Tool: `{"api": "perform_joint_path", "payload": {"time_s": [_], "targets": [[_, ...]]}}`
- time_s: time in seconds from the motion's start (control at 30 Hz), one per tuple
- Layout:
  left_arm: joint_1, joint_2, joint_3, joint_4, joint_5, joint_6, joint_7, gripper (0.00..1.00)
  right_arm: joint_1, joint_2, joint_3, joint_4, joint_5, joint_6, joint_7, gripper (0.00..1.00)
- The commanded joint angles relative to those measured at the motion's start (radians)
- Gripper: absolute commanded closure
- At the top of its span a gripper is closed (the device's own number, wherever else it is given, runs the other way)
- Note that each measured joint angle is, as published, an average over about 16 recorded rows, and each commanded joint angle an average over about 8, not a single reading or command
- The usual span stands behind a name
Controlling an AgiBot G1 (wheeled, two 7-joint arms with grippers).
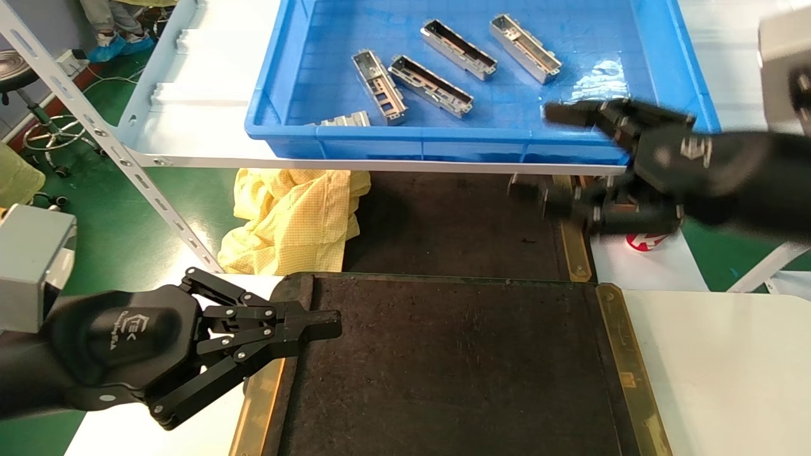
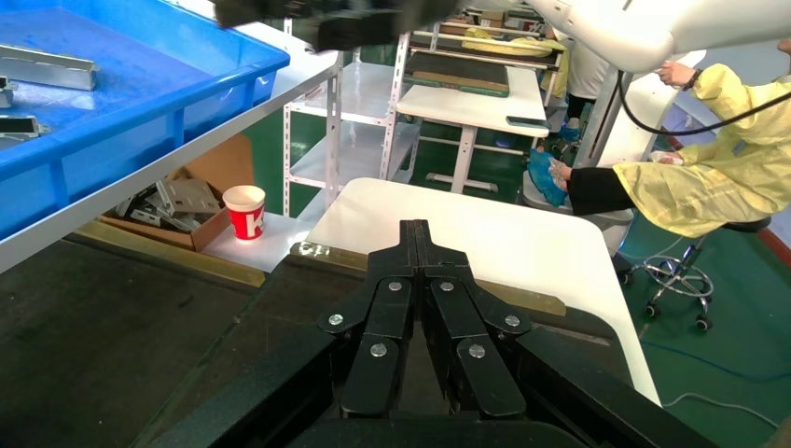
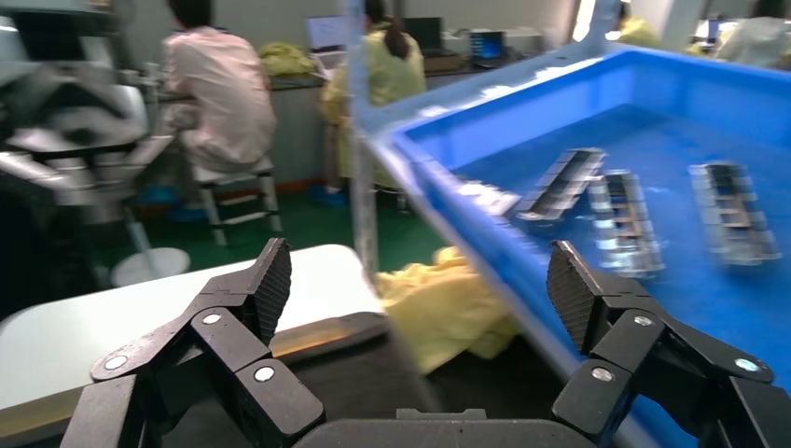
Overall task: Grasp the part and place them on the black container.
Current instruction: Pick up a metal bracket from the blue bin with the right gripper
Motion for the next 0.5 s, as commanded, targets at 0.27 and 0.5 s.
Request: {"api": "perform_joint_path", "payload": {"time_s": [0.27, 0.5], "targets": [[0.000, 0.000, 0.000, 0.000, 0.000, 0.000, 0.000, 0.00, 0.254, -0.148, -0.072, -0.277, -0.159, 0.032, -0.096, 0.00], [0.000, 0.000, 0.000, 0.000, 0.000, 0.000, 0.000, 0.00, 0.394, -0.256, -0.129, -0.496, -0.275, 0.096, -0.210, 0.00]]}}
